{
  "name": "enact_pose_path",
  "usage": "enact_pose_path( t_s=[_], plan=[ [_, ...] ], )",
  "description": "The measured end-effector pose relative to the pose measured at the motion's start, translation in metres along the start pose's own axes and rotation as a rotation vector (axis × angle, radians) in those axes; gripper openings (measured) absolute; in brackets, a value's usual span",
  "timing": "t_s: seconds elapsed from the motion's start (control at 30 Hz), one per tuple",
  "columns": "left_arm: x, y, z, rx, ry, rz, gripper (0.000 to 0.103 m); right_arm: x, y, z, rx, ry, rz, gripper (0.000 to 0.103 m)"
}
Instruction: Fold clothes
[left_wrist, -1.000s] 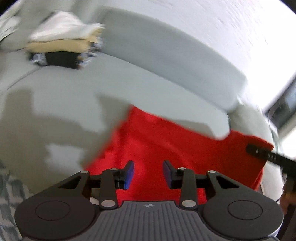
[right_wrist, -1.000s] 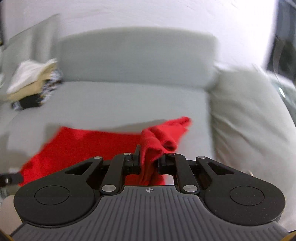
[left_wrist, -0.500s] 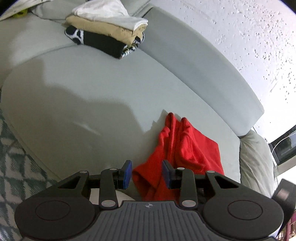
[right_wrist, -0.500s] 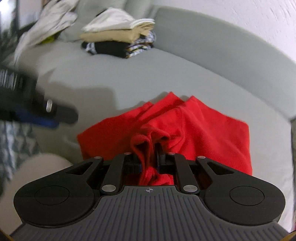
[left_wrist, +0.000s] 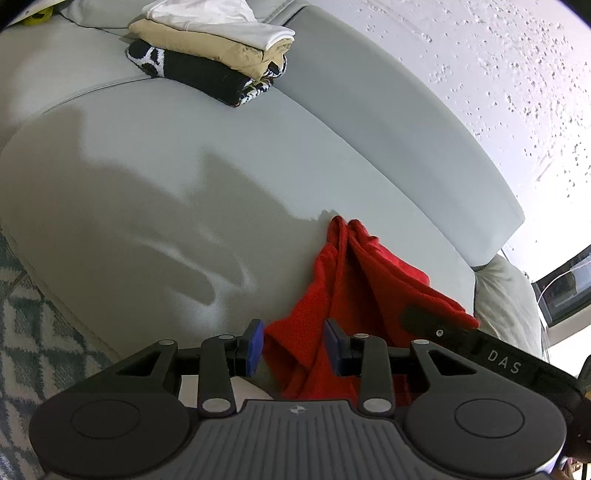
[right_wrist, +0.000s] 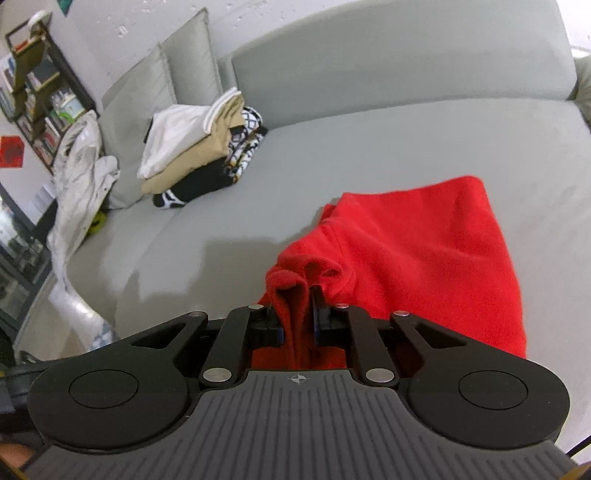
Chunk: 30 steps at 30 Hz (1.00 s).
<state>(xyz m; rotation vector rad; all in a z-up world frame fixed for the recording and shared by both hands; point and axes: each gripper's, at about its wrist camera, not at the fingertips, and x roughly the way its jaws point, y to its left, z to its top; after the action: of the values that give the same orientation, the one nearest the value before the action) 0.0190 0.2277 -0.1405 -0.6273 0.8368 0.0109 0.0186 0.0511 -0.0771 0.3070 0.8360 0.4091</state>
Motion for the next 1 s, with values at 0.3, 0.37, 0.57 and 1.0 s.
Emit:
enact_pose_path(
  t_s=[0.3,0.37,0.57,1.0],
  plan=[
    [0.0,0.001,0.002,-0.008,-0.001,0.013,0.033,-0.009,0.007,-0.009,-0.027,-0.004,0.043,0.013],
    [-0.001,0.0,0.002,-0.01,-0.005,0.015,0.033,-0.008,0.011,-0.012,-0.063,0.006,0.039,0.013],
    [-0.001,0.001,0.002,-0.021,-0.017,0.037,0.033,0.001,0.032,-0.027,-0.261,0.055,0.024,0.013],
    [-0.027,-0.031,0.006,0.213,-0.071,-0.176,0.016,-0.096,-0.03,-0.012,-0.238,0.1,-0.041,0.057]
  ],
)
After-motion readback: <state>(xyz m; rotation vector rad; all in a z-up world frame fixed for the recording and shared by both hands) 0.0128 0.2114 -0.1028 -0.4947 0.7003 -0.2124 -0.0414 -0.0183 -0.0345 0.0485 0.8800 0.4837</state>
